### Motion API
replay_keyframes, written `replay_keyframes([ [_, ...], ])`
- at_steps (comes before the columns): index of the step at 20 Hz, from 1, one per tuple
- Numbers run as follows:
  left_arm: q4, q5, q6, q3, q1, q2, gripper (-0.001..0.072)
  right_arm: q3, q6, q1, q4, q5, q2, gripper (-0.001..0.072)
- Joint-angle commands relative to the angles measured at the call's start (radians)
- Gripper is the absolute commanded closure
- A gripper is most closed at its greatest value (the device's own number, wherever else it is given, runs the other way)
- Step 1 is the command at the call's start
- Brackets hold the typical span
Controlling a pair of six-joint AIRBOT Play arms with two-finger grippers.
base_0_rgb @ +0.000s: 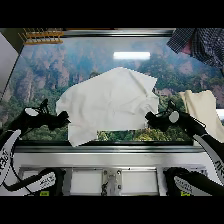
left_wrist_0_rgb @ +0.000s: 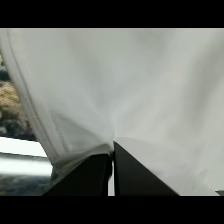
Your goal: Fold the clothes and pants, and hang the long-sleeved shirts on hangers.
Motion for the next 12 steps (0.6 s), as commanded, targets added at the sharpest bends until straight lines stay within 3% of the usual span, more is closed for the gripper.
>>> replay_keyframes([
  [1, 0.008, -0.016, 0.009, 0.036, 0.022, 0.047, 0.0699, 0.043, -0.066, -0.002, -0.074, 0.026, 0.033, 0.0703],
  [4, 0.006, -0.085, 0.01, 0.195, 0.1, 0.202, 0.0698, 0.235, -0.086, -0.034, -0.351, 0.219, 0.145, 0.0703],
  [5, 0.005, -0.117, 0.01, 0.271, 0.126, 0.27, 0.0698, 0.324, -0.14, -0.058, -0.389, 0.274, 0.196, 0.0703],
  [8, 0.005, -0.171, 0.008, 0.471, 0.184, 0.47, 0.0698, 0.564, -0.261, -0.129, -0.389, 0.32, 0.352, 0.0702],
  [12, 0.005, -0.17, -0.009, 0.625, 0.229, 0.744, 0.0699, 0.745, -0.283, -0.171, -0.389, 0.319, 0.55, 0.0703],
])
